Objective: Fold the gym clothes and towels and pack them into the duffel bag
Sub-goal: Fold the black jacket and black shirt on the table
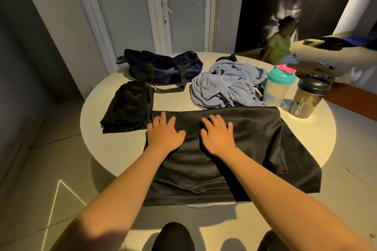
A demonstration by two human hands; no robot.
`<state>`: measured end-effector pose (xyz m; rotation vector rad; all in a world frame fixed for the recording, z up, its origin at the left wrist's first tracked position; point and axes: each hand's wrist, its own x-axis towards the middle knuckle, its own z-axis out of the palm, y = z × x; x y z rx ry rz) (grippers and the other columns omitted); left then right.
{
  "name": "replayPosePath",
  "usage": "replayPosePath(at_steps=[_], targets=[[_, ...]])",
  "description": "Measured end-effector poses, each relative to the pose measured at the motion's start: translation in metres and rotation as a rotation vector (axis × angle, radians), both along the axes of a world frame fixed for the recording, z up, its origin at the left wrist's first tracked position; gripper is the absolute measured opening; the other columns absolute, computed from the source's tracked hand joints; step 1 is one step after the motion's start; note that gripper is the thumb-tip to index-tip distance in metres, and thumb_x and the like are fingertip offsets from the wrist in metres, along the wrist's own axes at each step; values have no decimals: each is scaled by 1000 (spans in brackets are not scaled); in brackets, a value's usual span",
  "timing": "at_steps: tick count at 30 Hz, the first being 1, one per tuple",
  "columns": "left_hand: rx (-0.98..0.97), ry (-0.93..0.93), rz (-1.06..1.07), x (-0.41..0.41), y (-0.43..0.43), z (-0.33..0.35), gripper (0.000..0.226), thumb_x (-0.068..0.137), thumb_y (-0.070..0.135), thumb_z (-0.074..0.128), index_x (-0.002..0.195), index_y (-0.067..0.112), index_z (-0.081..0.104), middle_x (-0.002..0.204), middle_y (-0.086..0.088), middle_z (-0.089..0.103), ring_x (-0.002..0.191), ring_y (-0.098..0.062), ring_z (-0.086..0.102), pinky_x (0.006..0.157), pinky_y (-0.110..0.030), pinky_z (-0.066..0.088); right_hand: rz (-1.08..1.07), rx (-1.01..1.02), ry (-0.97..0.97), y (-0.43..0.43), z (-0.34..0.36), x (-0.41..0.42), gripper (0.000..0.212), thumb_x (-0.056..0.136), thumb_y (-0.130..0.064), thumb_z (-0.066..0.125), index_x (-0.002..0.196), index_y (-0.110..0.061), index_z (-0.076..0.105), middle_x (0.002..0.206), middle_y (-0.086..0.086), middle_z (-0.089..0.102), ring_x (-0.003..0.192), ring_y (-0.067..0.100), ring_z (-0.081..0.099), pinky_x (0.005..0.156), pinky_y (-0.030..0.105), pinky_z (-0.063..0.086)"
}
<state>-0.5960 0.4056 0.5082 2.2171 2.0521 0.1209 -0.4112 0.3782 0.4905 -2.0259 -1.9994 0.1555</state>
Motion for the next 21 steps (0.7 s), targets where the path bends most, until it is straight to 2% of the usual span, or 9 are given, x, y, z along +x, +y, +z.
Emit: replayPosePath(at_steps=[3,6,10,13,15,17,21], targets=[[-22,-37,-26,-1,13,-4,64,101,55,28,160,34,16,169,-7,-2,155,-28,-7,124,-51,-1,106,-109,2,18,-1,-10,54,106,-43,23,159,-30,19,168,-1,9,154,22,-3,121,58,1],[-75,-28,8,-11,14,-18,65,101,58,21,161,36,6,169,-10,-6,155,-29,-10,124,-48,-5,35,-182,59,29,-3,-6,58,104,-51,23,159,-32,20,168,-2,7,155,24,-2,121,57,-2],[-53,-68,31,-12,17,-21,67,100,59,22,161,33,9,168,-13,-4,155,-27,-8,125,-46,-5,-114,-10,144,28,-7,6,50,100,-37,44,148,-22,46,157,4,38,150,25,24,119,51,16],[115,9,24,-5,14,-19,60,100,51,32,156,29,31,168,-7,14,155,-27,7,124,-50,1,-25,126,146,16,-7,9,41,95,-30,50,134,-22,60,133,0,61,132,24,47,111,48,33],[191,35,-46,10,6,-14,56,100,47,35,152,29,39,165,-3,25,152,-23,17,124,-50,4,-4,146,80,6,-7,11,39,93,-31,51,129,-24,63,126,-1,62,126,23,49,108,46,35],[152,-40,-125,35,-5,-10,57,101,51,35,153,29,38,163,-1,29,150,-21,23,124,-48,8,-31,115,24,-3,-6,18,36,94,-31,50,128,-24,63,127,0,58,126,24,46,108,45,34],[-35,-118,-152,71,-26,-21,64,101,61,27,158,33,25,168,0,16,154,-23,9,124,-48,9,-64,77,-29,-22,-8,49,36,98,-32,46,128,-22,62,124,3,57,126,27,47,102,42,34]])
